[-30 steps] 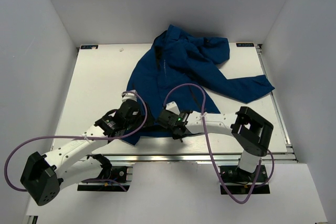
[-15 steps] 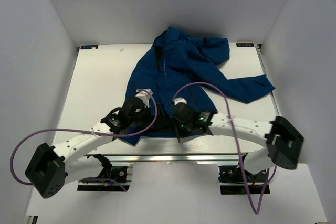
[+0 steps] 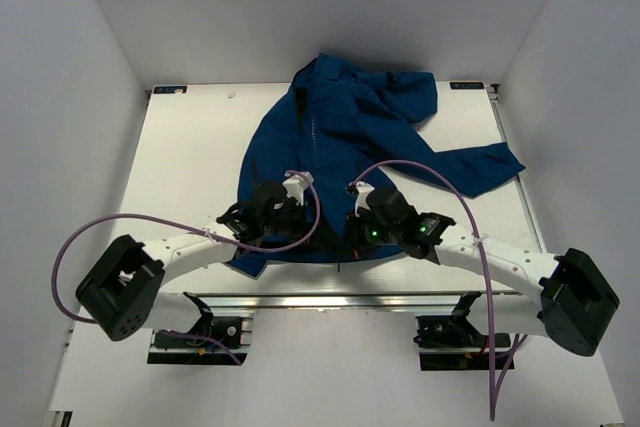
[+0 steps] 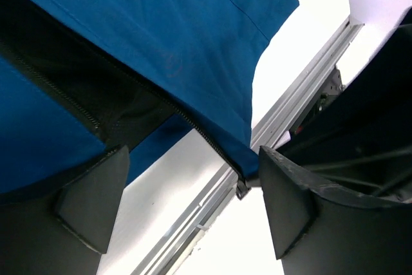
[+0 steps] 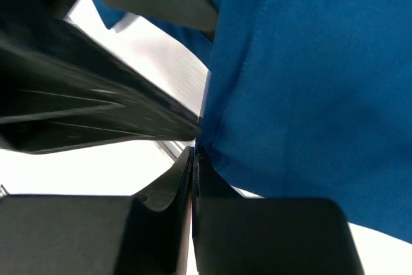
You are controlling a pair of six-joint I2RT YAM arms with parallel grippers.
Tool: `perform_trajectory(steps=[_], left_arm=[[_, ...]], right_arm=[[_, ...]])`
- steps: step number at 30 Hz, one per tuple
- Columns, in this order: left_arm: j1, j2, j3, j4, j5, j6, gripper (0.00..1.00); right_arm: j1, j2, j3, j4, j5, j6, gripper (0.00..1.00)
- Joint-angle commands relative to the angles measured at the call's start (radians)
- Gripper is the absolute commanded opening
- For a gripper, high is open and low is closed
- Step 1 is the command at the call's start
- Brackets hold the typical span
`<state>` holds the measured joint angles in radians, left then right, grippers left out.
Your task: Zip up the jacket
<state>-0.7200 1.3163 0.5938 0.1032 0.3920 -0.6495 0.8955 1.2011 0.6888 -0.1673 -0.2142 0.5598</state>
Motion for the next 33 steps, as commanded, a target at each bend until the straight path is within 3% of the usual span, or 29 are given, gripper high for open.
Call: perform_trajectory(steps=[1,7,16,24,33], left_arm=[[-0.013,0.040,0.023,0.056,0.048,-0.009,0.88],[-0.019,0.051,0.011,0.073,0.061,-0.013,0.83],[-0.019,-0.054,-0.046,0.089,0.036,-0.050,0.91],[-0.019,-0.086,-0.091,0.075,0.018,-0.070,0.91],[-0.021,0.026,-0.031,0.119,0.033,-0.087,0.84]], right_arm=[[-0.010,-0.024,-0.017,0.077,-0.057,-0.011,0.00],[-0.044,-0.040,-0.023,0.078,-0.068,-0.008,0.00],[-0.066,-0.035,-0.041,0.081,-0.086,-0.003,0.00],[-0.075,-0.046,-0.049,0.088,-0.100,-0.006,0.00],[-0.076,-0.057,-0.069,0.110,-0.134,-0.014,0.00]])
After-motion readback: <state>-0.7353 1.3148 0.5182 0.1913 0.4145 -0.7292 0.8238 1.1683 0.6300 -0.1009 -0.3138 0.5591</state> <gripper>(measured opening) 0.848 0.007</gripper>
